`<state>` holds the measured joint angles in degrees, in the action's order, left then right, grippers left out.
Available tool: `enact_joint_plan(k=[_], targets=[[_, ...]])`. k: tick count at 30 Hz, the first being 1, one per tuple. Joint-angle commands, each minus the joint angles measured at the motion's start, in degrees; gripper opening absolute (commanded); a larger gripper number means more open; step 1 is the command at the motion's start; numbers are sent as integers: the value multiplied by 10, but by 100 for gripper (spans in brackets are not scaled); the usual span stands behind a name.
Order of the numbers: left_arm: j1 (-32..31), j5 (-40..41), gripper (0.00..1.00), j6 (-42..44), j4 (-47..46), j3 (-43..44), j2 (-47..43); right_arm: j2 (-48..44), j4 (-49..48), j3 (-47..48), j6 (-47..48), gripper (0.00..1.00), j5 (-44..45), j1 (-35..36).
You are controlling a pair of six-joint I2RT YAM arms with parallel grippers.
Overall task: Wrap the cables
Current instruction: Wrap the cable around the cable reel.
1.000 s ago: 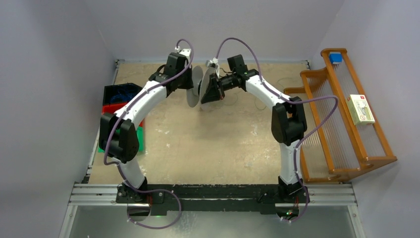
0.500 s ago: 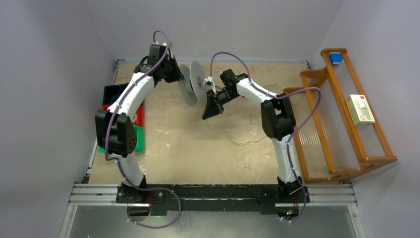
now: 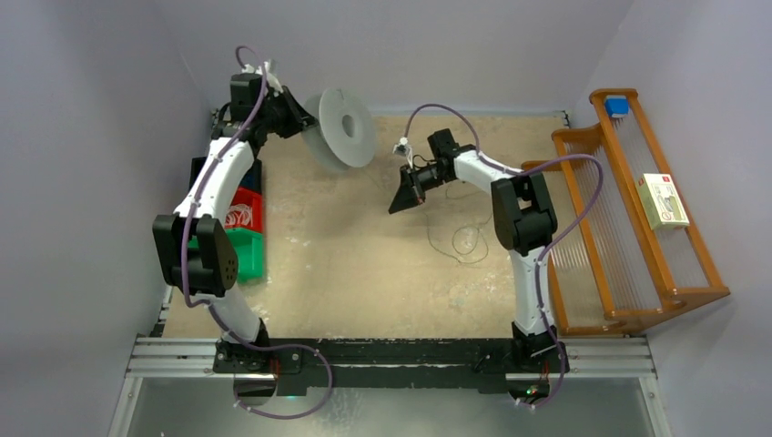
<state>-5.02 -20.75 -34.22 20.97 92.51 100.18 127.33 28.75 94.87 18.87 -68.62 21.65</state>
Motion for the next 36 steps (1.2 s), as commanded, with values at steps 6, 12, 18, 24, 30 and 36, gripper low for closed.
enact_joint_plan(k=[6,12,18,24,30,36], targets=[[41,-180,0,-25,-144,-32,-49,-25,-48,-14,-49,5,5,-38],[40,-244,0,-4,-156,-48,-72,-48,-127,-37,-123,2,147,-40],[41,-277,0,4,-174,-54,-107,-74,-170,-57,-173,6,282,-55],[41,-304,0,-11,-196,-66,-113,-89,-186,-59,-184,5,345,-61],[41,-329,0,-14,-201,-65,-118,-71,-164,-39,-176,5,400,-62],[39,-348,0,32,-161,-40,-117,-58,-169,-13,-184,4,385,-86]])
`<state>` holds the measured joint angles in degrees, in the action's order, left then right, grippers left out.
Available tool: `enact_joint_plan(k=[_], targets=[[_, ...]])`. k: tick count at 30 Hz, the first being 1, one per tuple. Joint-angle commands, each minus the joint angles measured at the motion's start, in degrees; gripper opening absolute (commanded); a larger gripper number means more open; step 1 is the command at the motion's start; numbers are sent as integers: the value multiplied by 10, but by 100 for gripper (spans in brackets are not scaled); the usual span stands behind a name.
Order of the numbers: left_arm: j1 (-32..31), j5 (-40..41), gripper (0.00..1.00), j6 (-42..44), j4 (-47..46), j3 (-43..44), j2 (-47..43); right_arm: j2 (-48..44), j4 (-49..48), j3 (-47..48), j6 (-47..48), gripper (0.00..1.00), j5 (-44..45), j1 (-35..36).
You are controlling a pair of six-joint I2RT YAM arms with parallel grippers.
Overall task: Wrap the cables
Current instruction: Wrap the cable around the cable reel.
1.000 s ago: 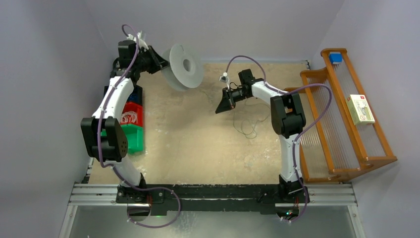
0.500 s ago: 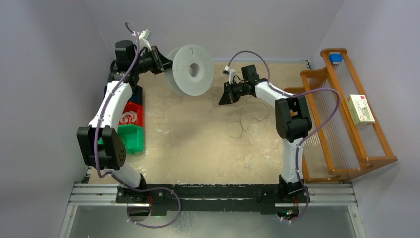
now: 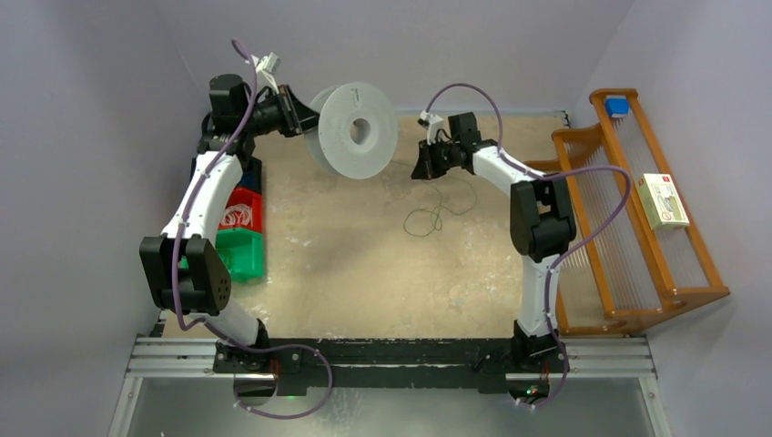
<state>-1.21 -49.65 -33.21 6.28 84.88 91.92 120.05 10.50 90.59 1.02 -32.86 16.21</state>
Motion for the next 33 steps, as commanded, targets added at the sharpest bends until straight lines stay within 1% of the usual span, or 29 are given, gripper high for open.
enact_joint_plan(k=[1,3,6,9,13,18,24,25,29,33], targets=[[0,-56,0,49,18,46,-32,15,13,39,-19,4,0,-40],[-4,-35,0,127,98,70,-26,15,16,60,-27,3,-60,-52],[-15,28,0,239,191,90,-18,13,51,113,-14,2,-124,-55],[-29,90,0,309,227,85,-16,13,105,173,11,1,-165,-51],[-65,185,0,359,222,64,-23,3,193,231,40,0,-210,-39],[-133,345,0,368,174,23,-41,-32,213,244,46,0,-290,-26],[-167,469,0,336,135,12,-26,-57,224,238,72,1,-411,21],[-171,489,0,318,131,12,-23,-61,223,235,76,1,-424,31],[-183,540,0,299,124,17,-14,-72,212,219,87,3,-459,66],[-199,553,0,299,125,23,-7,-65,192,212,81,3,-468,73]])
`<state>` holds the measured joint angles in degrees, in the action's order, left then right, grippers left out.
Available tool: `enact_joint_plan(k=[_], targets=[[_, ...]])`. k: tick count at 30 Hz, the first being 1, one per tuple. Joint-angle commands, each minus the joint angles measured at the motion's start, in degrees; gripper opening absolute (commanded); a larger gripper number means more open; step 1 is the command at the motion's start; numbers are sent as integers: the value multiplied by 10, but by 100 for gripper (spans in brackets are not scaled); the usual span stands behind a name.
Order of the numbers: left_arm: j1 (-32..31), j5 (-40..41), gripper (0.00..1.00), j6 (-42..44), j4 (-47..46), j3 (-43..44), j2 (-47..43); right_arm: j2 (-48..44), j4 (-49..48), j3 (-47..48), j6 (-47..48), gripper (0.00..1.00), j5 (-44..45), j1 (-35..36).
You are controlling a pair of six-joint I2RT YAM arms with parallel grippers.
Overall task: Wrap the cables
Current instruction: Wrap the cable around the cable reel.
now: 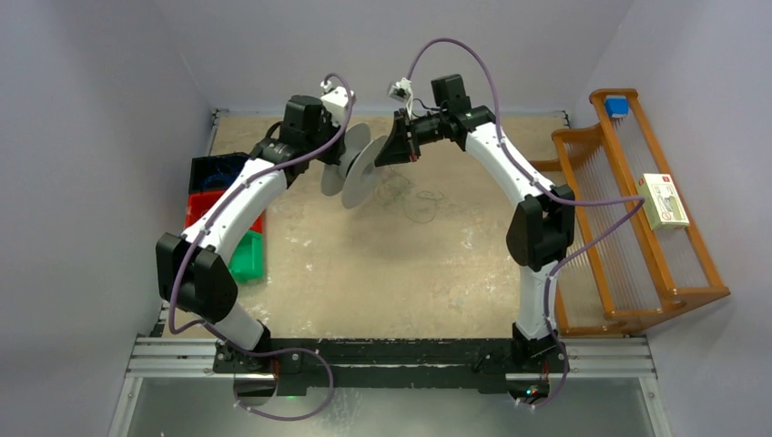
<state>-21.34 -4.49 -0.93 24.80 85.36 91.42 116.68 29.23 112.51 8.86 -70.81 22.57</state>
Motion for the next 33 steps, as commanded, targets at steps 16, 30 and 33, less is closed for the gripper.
enact_joint_plan(k=[16,30,33], targets=[[-27,254,0,-77,-47,76,28,-45,-14,-85,75,7,-116,64],[-4,241,0,-162,-1,220,55,44,306,-72,435,7,-145,98],[15,222,0,-184,9,243,57,43,305,-82,448,7,-150,100]])
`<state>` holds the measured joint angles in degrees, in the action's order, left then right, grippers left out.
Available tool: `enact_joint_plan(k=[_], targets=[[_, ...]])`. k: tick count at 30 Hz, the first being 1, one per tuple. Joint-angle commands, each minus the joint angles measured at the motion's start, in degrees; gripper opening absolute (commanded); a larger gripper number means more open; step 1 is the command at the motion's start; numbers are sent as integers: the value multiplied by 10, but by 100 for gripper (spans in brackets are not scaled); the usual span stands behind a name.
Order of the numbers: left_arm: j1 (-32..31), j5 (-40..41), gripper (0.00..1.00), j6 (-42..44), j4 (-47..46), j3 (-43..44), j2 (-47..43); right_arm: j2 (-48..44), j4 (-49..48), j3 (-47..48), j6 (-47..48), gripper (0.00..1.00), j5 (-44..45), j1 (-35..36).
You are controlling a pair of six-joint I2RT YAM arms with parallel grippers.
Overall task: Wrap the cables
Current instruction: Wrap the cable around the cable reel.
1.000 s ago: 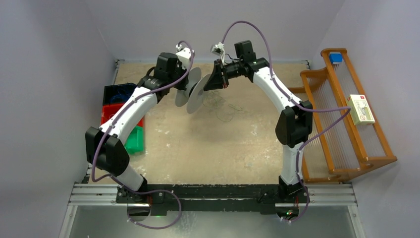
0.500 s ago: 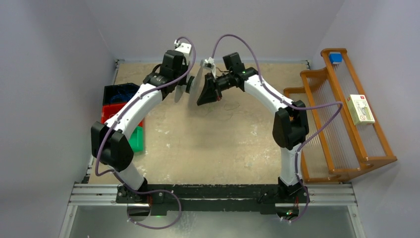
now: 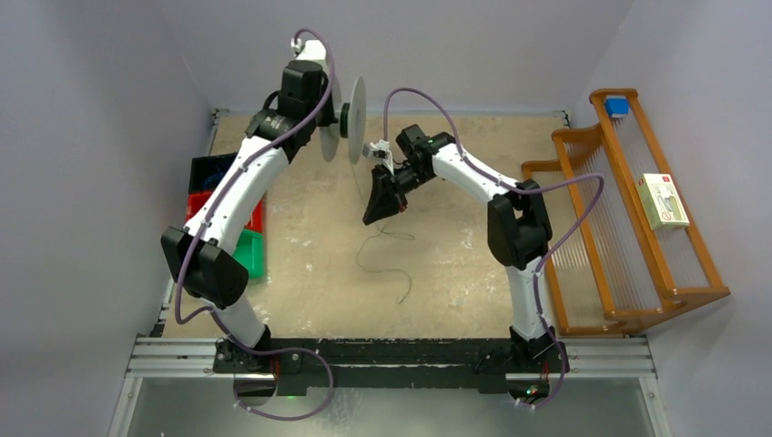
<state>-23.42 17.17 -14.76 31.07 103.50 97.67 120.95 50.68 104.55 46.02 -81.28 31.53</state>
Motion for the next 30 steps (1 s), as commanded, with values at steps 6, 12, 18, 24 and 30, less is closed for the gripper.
enact_joint_plan(k=[6,12,18,24,30], targets=[[96,-66,0,-94,-37,96,-7,10,84,-13,70,7,-31,10],[119,-99,0,-101,-32,125,-16,29,70,-16,53,6,-11,9],[123,-113,0,-93,-29,145,-32,13,2,-29,-18,5,19,-1],[130,-140,0,-83,-34,143,-49,-80,-255,-130,-268,0,114,-55],[140,-214,0,-83,-48,134,-55,-152,-381,-202,-362,1,278,-88]])
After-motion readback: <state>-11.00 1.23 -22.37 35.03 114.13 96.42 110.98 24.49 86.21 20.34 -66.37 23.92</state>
